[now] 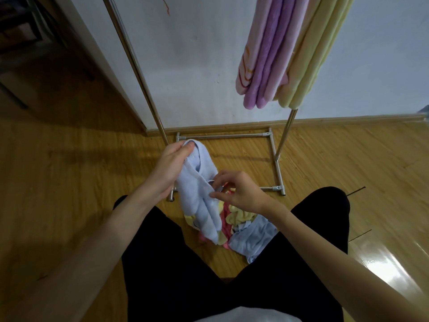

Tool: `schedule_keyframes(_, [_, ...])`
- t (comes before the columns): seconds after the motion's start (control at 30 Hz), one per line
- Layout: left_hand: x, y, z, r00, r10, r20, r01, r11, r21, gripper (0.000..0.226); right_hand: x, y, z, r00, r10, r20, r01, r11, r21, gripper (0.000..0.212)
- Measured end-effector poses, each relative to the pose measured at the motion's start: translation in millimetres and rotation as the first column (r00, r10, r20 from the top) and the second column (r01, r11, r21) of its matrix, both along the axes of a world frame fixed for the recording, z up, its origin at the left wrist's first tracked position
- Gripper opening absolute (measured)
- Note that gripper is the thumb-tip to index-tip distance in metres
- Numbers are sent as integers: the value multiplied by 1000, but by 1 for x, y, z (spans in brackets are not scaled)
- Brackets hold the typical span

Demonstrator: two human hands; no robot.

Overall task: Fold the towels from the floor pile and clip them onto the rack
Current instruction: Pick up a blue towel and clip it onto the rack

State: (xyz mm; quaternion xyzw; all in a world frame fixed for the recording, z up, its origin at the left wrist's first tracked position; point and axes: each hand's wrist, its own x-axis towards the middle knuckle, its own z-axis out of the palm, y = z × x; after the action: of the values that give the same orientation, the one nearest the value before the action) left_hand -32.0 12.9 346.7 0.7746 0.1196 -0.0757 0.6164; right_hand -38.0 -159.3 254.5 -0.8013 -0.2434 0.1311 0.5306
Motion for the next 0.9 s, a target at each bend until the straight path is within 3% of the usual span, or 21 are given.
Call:
schedule_keyframes(0.1, [3, 0, 0, 995, 101, 11, -101, 995, -24, 20, -1, -2, -3, 999, -31, 8, 31, 1000, -1, 6])
schedule_keyframes(0.17, [5, 6, 0, 997, 77, 6, -77, 997, -6, 18, -1, -5, -3, 997, -75, 24, 75, 997, 7, 8])
schedule_keyframes(0.3, [8, 25, -2, 996, -19, 86, -4, 966, 257, 25, 2, -17, 3, 966, -227, 121, 227, 974, 15, 13])
schedule_keyframes(0.4, [10, 41, -1, 995, -94, 22, 79, 921, 383, 23, 10, -26, 15, 940, -300, 163, 293, 954, 69, 12])
schedule_keyframes(0.57, [11, 54, 1, 974, -184, -133, 224, 687, 691, 13, 24, -36, 35, 917, -305, 256, 295, 952, 77, 18])
schedule_keyframes(0.67, [15, 54, 3, 975, -198, -96, 197, 595, 779, 12, 30, -36, 44, 913, -280, 296, 274, 960, 62, 23])
schedule_keyframes(0.73, [18, 53, 7, 975, -220, 31, 110, 601, 791, 5, 33, -36, 49, 903, -301, 306, 293, 953, 73, 22])
schedule_keyframes(0.8, [22, 52, 13, 957, -255, 136, 70, 660, 748, 12, 36, -38, 54, 885, -355, 302, 334, 935, 120, 20])
schedule_keyframes(0.9, [25, 49, 28, 923, -341, 178, 153, 749, 645, 26, 41, -40, 65, 853, -443, 277, 388, 892, 231, 22])
